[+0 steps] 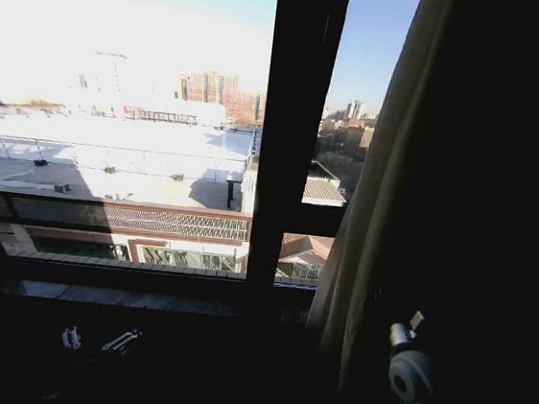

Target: Open the curtains by pulling them apart, changing their state from closed to fully open.

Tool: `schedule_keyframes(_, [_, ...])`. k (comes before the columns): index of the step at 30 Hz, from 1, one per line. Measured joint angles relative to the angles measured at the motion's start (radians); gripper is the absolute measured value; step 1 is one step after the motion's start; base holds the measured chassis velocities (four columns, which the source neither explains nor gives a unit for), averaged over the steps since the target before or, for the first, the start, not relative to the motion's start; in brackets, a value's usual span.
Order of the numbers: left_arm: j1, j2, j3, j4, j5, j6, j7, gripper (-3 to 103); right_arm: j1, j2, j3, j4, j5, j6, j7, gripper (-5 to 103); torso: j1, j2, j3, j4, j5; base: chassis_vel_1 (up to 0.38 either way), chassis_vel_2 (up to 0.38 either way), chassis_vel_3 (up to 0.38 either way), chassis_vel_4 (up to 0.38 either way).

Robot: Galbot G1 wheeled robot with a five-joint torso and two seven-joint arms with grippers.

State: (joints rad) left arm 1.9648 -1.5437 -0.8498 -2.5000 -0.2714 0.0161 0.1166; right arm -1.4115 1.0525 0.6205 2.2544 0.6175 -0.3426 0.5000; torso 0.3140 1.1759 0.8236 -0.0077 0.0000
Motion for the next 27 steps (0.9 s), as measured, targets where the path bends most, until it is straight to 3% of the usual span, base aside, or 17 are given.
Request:
schedule_keyframes(7, [-0.021, 0.027, -0.010, 0.000, -0.041, 0.030, -0.020, 100, -0.200, -0.024, -0.003, 0.160, -0.046, 0.014, -0.041, 71, 0.000, 0.000, 0.000, -0.0002, 0.0000, 0.000, 0.000, 0.000, 0.000])
schedule_keyframes(8, [-0.021, 0.027, -0.010, 0.000, -0.041, 0.030, -0.020, 100, -0.200, -0.024, -0.003, 0.160, -0.046, 0.014, -0.041, 71, 0.000, 0.000, 0.000, -0.0002, 0.0000, 0.000, 0.000, 0.000, 0.000])
schedule_keyframes(10, [-0.026, 0.033, -0.011, 0.000, -0.044, 0.037, -0.022, 100, -0.221, -0.034, -0.001, 0.172, -0.074, 0.034, -0.072, 82, 0.000, 0.000, 0.000, 0.0001, 0.0002, 0.000, 0.000, 0.000, 0.000])
schedule_keyframes(15, [-0.050, 0.049, -0.001, 0.000, -0.045, 0.075, -0.037, 100, -0.224, -0.040, -0.011, 0.173, -0.139, 0.064, -0.114, 97, 0.000, 0.000, 0.000, 0.0001, 0.0003, 0.002, -0.003, 0.001, -0.010])
schedule_keyframes(23, [-0.107, 0.074, 0.009, 0.000, -0.058, 0.125, -0.059, 100, -0.203, -0.044, -0.034, 0.168, -0.177, 0.066, -0.114, 100, 0.000, 0.000, 0.000, 0.0000, 0.0002, 0.019, 0.021, -0.020, -0.039])
schedule_keyframes(27, [-0.119, 0.081, 0.026, 0.000, -0.056, 0.143, -0.060, 100, -0.207, -0.015, -0.060, 0.162, -0.224, 0.066, -0.114, 100, 0.000, 0.000, 0.000, 0.0001, 0.0004, 0.097, 0.142, -0.115, -0.140])
